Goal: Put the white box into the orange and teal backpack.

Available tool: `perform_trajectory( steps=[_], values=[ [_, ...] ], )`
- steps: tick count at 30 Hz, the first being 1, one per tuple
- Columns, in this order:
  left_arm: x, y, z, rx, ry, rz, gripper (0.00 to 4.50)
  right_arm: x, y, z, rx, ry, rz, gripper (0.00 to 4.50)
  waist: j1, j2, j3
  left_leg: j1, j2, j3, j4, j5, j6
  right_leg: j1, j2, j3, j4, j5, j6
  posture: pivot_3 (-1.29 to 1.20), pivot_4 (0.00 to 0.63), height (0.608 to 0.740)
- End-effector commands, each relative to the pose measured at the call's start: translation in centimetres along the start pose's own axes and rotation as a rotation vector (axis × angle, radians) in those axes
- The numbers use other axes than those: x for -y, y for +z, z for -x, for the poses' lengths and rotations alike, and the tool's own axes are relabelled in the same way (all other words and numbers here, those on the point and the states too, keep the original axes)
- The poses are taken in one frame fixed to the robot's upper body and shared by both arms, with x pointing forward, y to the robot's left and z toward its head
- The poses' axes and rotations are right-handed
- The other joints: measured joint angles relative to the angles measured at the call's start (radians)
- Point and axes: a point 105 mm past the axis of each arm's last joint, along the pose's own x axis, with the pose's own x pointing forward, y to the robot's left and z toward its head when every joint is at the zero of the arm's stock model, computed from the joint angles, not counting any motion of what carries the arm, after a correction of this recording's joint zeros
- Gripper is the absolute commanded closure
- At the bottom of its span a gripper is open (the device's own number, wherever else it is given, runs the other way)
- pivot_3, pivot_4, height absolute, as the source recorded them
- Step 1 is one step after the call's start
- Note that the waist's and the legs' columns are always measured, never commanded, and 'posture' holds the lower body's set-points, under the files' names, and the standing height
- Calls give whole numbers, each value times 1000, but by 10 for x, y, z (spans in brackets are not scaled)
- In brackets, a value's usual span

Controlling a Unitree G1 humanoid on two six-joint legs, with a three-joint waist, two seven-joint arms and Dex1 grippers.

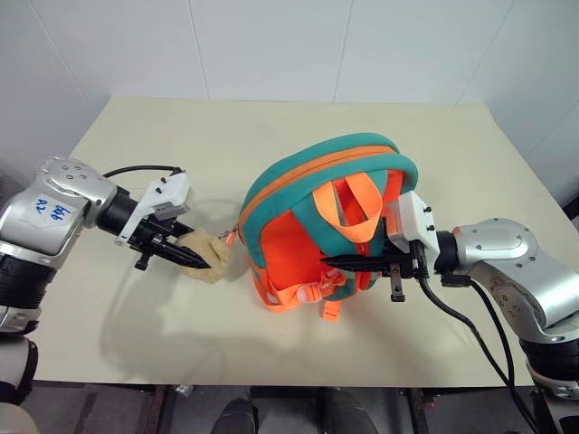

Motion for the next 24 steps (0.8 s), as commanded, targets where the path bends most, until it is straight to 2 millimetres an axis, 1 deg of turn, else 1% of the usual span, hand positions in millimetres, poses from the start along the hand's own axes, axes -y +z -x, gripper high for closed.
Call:
perform_trajectory(
  steps=[1, 9, 11, 14, 18, 23, 24],
  values=[
    [4, -5, -8, -50, -105, -13, 3229, -2, 11, 1, 34, -11, 48, 3992, 0, 0, 0, 0, 0, 0, 0, 0, 1, 0, 0, 0, 0, 0, 0, 0, 150, 740],
    [0, -14, -27, -117, -163, -34, 3229, -1, 11, 0, 37, -16, 49, 3992, 1, 0, 0, 0, 0, 0, 0, -1, 1, 0, 0, 0, 1, 0, 0, 0, 150, 740],
    [-1, -13, -33, -131, -184, -53, 3229, -1, 12, 0, 37, -18, 50, 3992, 1, 0, 0, 0, 0, 0, 1, -1, 1, 0, 0, 0, 1, 0, 0, 0, 150, 740],
    [2, -14, -42, -147, -223, -73, 3229, 0, 12, -1, 38, -20, 52, 3992, 1, 0, 0, 0, 0, 0, 1, -1, 1, 0, 0, 0, 1, 0, 0, 0, 150, 740],
    [0, -17, -48, -166, -240, -90, 3229, 1, 12, -1, 38, -20, 55, 3992, 0, 0, 0, 0, 0, 0, 1, -1, 1, 0, 0, 0, 1, 0, 0, 0, 150, 740],
    [-7, -11, -50, -146, -215, -102, 3229, 3, 12, -2, 40, -22, 60, 3992, 1, 0, 0, 0, 0, 0, 2, -1, 1, 0, 0, 0, 2, 0, 0, 0, 150, 740],
    [-7, -8, -49, -125, -208, -130, 3229, 4, 13, -2, 40, -24, 61, 3992, 0, 0, 0, 0, 0, 0, 2, -1, 1, 0, 0, 0, 2, 0, 0, 0, 150, 740]
  ],
)
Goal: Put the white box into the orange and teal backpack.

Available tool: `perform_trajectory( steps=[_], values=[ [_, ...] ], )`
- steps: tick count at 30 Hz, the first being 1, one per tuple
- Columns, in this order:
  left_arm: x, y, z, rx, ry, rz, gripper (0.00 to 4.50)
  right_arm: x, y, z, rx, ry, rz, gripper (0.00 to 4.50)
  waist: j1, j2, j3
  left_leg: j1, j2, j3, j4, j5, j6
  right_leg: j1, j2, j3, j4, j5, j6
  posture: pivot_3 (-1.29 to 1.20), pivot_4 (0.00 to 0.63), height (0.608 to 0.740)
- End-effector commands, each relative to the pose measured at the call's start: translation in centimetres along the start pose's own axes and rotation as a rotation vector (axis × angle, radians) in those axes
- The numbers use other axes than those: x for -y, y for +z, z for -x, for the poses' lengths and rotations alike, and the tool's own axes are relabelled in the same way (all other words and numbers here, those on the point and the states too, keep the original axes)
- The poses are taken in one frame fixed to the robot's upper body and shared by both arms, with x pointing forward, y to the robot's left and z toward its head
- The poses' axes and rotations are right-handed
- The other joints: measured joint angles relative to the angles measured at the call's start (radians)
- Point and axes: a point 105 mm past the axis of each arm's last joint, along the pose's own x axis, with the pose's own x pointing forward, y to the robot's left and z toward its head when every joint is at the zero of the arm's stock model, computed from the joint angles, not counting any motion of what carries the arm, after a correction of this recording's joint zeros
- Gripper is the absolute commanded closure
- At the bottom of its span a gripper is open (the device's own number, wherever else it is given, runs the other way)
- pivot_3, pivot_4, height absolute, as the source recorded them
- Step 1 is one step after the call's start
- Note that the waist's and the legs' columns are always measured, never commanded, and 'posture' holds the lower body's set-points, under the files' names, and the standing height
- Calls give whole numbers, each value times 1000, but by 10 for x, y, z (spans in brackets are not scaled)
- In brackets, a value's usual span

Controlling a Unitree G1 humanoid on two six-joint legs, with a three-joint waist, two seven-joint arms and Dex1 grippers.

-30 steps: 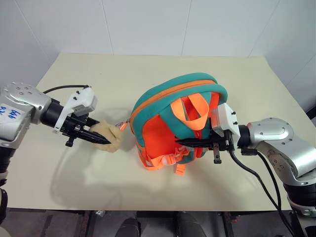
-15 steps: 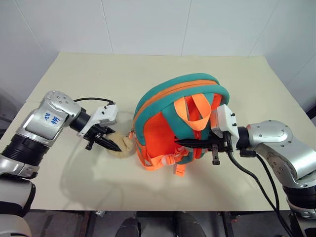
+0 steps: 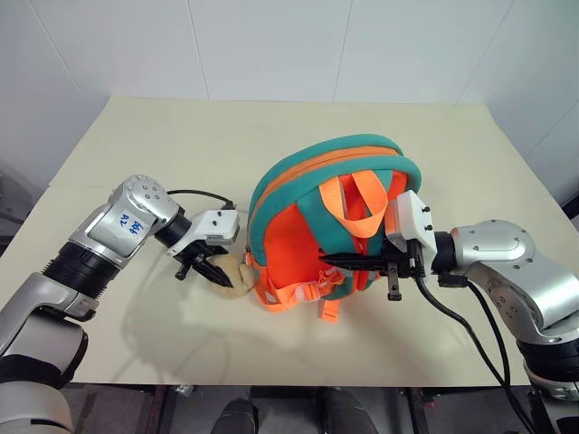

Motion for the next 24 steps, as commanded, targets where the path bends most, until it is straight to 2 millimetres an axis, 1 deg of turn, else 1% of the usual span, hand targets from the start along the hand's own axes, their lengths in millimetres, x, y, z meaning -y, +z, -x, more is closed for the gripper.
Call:
perform_trajectory(
  steps=[1, 4, 5, 7, 8, 10, 14, 15, 16, 17, 20, 24],
  values=[
    [7, 7, 9, 21, -60, -64, 3229, 2, 12, 0, 28, -8, 63, 3992, -1, 0, 0, 0, 0, 0, 0, 0, 0, 0, 0, 0, 0, 0, 0, 0, 150, 740],
    [11, 26, 19, 146, -49, -68, 3229, 3, 12, 1, 28, -12, 66, 3992, -1, 0, 0, 0, 0, 0, 0, 0, 0, 0, 0, 0, 0, 0, 0, 0, 150, 740],
    [12, 29, 23, 171, -39, -66, 3229, 3, 12, 1, 28, -13, 66, 3992, -1, 0, 0, 0, 0, 0, -1, 0, 0, -1, 0, 0, 0, 0, 0, 0, 150, 740],
    [14, 30, 27, 177, -19, -63, 2535, 3, 12, 1, 27, -14, 66, 3992, -1, 0, 0, -1, 0, 0, 0, 0, 0, -1, 0, 0, 0, 0, 0, 0, 150, 740],
    [15, 29, 28, 174, -11, -61, 2265, 3, 12, 1, 27, -15, 66, 3992, -1, 0, 0, -1, 0, 0, 0, 0, 1, 0, 0, 0, 0, 0, 0, 0, 150, 740],
    [16, 29, 33, 172, 13, -53, 1533, 3, 12, 1, 27, -14, 65, 3992, -1, 0, 0, -1, 0, 0, 0, 0, 1, 0, 0, 0, 0, 0, 0, 0, 150, 740],
    [19, 34, 51, 198, 102, -47, 216, 2, 9, 3, 3, -10, 47, 3992, -1, 0, 0, -1, 0, 0, 0, 0, 1, 0, 0, 0, 0, 0, 0, 0, 150, 740],
    [21, 35, 56, 209, 123, -41, 17, 3, 6, 5, -15, -15, 32, 3642, -1, 0, 0, -1, 0, 0, 0, 0, 1, 0, 0, 0, 0, 0, 0, 0, 150, 740],
    [22, 35, 59, 217, 137, -37, 0, 3, 5, 6, -27, -19, 22, 3281, -1, 0, 0, -1, 0, 0, 0, 0, 1, 0, 0, 0, 0, 0, 0, 0, 150, 740],
    [23, 35, 62, 221, 150, -28, 0, 3, 4, 7, -35, -22, 15, 3096, -1, 0, 0, -1, 0, 0, 0, 0, 1, 0, 0, 0, 0, 0, 0, 0, 150, 740],
    [25, 30, 73, 241, 204, 10, 0, 5, 6, 12, -35, -45, 2, 2044, -1, 0, 0, 0, 0, 0, 0, 0, 1, 0, 0, 0, 0, 0, 0, 0, 150, 740],
    [23, 22, 88, 268, 290, 58, 0, 8, 9, 22, -35, -78, -14, 681, -1, 0, 0, 0, 0, 0, 0, 0, 1, 0, 0, 0, 0, 0, 0, 0, 150, 740]
  ],
)
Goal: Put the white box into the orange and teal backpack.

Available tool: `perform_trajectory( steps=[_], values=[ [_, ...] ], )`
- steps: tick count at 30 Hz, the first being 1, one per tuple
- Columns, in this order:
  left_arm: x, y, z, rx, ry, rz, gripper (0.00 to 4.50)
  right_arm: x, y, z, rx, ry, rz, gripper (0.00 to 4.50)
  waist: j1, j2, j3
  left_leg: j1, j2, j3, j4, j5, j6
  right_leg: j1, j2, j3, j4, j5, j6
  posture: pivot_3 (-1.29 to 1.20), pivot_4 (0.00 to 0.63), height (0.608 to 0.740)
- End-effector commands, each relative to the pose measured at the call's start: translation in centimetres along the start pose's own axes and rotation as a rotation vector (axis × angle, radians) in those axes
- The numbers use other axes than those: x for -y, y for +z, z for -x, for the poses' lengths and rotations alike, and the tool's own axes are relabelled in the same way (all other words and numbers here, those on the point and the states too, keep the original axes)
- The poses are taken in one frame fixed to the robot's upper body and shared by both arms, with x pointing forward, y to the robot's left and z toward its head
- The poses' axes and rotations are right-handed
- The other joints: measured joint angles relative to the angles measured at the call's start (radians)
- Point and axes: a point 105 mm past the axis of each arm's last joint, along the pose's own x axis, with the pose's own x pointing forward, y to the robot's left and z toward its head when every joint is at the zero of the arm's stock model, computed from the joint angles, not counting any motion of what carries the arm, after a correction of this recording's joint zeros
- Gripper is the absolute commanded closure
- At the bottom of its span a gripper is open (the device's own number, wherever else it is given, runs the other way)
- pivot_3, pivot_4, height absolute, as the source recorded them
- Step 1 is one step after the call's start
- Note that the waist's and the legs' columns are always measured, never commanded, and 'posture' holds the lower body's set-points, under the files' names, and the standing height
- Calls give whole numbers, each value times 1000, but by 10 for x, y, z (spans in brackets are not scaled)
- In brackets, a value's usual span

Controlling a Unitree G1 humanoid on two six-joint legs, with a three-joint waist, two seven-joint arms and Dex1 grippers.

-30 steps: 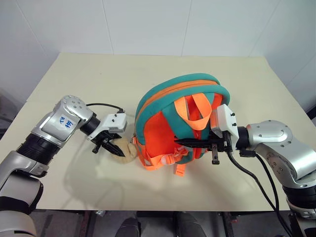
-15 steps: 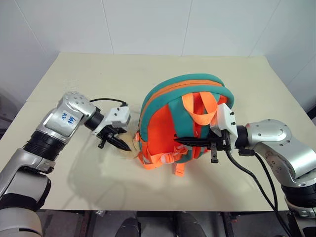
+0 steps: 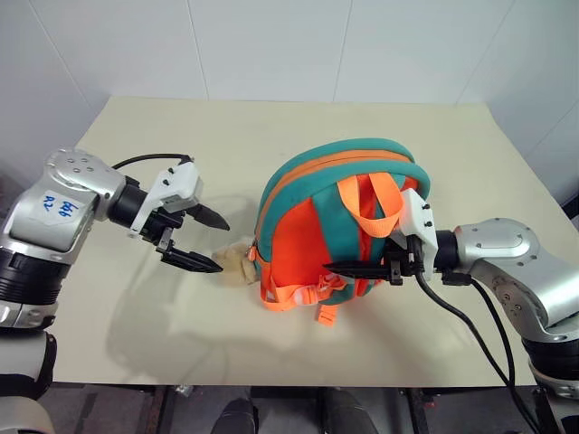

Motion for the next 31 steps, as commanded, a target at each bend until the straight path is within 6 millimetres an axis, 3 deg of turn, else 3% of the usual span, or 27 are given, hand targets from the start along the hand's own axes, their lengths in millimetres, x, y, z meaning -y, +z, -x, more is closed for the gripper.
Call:
perform_trajectory(
  steps=[1, 2, 3, 10, 14, 19, 21, 25, 31],
  values=[
    [-6, 4, 22, 32, 110, 4, 0, 2, 11, 14, 12, -42, 25, 384, 0, 0, 0, 0, 0, 0, 0, 0, 0, 0, 0, 0, 0, 0, 0, 0, 150, 740],
    [-8, 2, 26, 39, 137, 16, 0, 2, 11, 18, 9, -49, 20, 47, 0, 0, 0, 0, 0, 0, 0, 0, 0, 0, 0, 0, 0, 0, 0, 0, 150, 740],
    [-10, 1, 30, 48, 161, 25, 0, 2, 12, 21, 5, -57, 15, 15, 0, 0, 0, 0, 0, 0, 0, 0, 0, 0, 0, 0, 0, 0, 0, 0, 150, 740],
    [-18, -13, 55, 111, 294, 87, 0, -1, -2, 64, -128, -130, -54, 15, 4, 0, 0, 0, 0, 0, 0, -1, 1, 0, 0, 0, -1, 0, 0, 0, 150, 740],
    [-17, -18, 60, 129, 318, 91, 0, 4, -10, 83, -191, -185, -63, 15, 3, 0, 0, 0, 0, 1, 0, -1, 2, 1, -1, 0, -2, 0, 0, 0, 150, 740],
    [-11, -21, 82, 349, 381, 27, 0, 24, -4, 143, -326, -376, -28, 15, 1, 2, 1, 1, 0, 3, 0, -1, 2, 0, -1, 1, -3, 0, 0, 0, 150, 740],
    [-7, -22, 84, 382, 364, -1, 0, 27, -2, 157, -348, -402, -20, 15, 2, 2, 1, 1, 0, 3, 0, -1, 2, 0, -1, 1, -4, 0, 0, 0, 150, 740],
    [-2, -10, 86, 528, 330, -60, 0, 30, 4, 174, -293, -453, 9, 15, 4, 1, 1, 1, 0, 3, 0, -1, 2, 1, -1, 1, -5, 0, 0, 0, 150, 740],
    [8, -11, 84, 548, 290, -103, 0, 28, 4, 177, -275, -475, 17, 15, 2, 1, 1, 1, 0, 3, 1, -1, 2, 2, -2, 1, -4, 0, 1, 0, 150, 740]
  ],
)
